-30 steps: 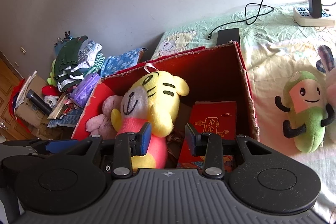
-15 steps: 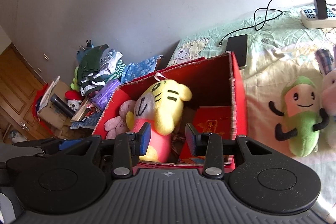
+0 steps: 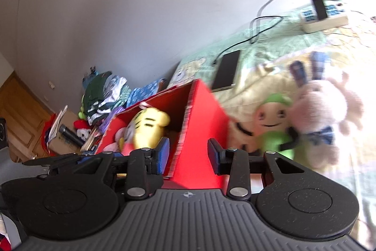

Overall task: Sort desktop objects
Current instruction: 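Open both tools and move them toward the green plush toy on the bed, then close both tools on the green-and-white plush toy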

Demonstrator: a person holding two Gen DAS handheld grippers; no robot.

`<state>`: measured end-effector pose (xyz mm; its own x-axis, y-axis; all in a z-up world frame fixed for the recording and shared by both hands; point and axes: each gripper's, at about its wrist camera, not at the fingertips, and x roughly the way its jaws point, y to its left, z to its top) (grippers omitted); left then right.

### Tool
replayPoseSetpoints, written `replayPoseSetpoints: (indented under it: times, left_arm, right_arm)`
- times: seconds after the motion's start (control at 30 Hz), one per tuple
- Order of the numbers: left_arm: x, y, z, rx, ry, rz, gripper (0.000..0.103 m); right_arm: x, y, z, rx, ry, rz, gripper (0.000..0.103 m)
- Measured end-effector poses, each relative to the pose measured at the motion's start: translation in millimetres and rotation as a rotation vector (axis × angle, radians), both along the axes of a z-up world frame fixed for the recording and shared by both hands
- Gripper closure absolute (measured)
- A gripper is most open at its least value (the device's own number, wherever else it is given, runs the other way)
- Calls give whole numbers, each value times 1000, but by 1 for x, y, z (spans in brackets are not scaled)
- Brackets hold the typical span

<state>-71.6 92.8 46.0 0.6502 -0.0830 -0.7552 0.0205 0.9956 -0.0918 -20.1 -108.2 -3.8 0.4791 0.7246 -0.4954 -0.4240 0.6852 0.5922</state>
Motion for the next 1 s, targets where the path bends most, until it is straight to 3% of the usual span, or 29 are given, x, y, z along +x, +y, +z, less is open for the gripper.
replayPoseSetpoints:
  times: [0.27, 0.53, 0.77, 1.0]
  left_arm:
    - [23, -56, -21, -15, 54, -78, 10]
    - [44, -83, -59, -86, 152, -94, 6]
    - [54, -90, -83, -112, 201, -48, 7]
    - [61, -92, -90, -92, 152, 18, 7]
  right_arm:
    - [13, -69, -15, 6, 56, -103, 64]
    - [28, -122, -43, -40, 156, -189, 63]
    - [33, -140, -58, -57, 209, -197, 62]
    - [43, -140, -59, -54, 214, -137, 62]
